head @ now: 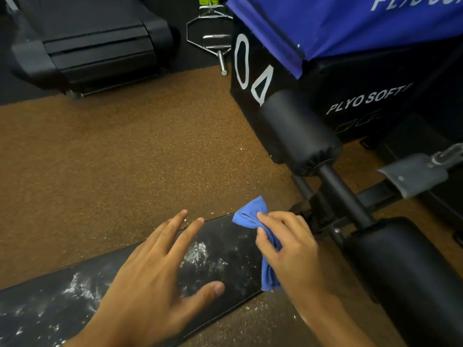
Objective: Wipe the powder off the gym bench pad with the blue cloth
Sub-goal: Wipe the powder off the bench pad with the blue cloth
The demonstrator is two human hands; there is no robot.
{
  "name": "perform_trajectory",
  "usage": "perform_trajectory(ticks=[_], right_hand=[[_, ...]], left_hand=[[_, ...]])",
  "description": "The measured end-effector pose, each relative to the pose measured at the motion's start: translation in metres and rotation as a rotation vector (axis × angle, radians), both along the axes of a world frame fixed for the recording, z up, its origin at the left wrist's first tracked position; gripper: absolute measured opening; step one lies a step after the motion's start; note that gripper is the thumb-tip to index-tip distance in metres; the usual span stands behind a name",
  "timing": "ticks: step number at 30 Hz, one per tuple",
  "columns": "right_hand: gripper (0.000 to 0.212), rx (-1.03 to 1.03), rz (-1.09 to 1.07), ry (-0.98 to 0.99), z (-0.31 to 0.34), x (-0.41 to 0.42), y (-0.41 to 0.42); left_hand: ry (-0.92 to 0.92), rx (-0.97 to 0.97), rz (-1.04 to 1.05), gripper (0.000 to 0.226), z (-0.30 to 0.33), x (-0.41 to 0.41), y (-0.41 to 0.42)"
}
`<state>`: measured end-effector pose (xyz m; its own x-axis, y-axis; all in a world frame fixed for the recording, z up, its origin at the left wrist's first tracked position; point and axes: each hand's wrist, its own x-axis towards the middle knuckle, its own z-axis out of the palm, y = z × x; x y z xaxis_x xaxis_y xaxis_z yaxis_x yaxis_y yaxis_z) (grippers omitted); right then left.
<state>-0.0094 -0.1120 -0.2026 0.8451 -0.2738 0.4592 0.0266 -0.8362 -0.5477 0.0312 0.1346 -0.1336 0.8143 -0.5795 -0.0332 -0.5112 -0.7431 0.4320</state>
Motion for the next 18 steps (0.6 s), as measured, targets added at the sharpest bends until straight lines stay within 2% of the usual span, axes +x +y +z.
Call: perform_trajectory(ticks=[5, 11, 15, 18], right_hand=[[0.026, -0.083, -0.031, 0.063, -0.074, 0.021, 0.018], [0.027, -0.216, -0.027, 0.268, -0.107, 0.031, 0.039], [0.052, -0.316, 0.181, 0.368, -0.107, 0.025, 0.040], [0.060, -0.366, 0.314, 0.460, -0.109, 0.021, 0.030]], left_hand=[[0.034, 0.032, 0.017, 0.100, -0.056, 0.004, 0.019], [0.008, 0.141, 0.040, 0.097, -0.104, 0.008, 0.021], [0.036, 0.185, 0.111, 0.098, -0.127, 0.005, 0.027], [0.055, 0.197, 0.145, 0.101, -0.138, 0.000, 0.033]])
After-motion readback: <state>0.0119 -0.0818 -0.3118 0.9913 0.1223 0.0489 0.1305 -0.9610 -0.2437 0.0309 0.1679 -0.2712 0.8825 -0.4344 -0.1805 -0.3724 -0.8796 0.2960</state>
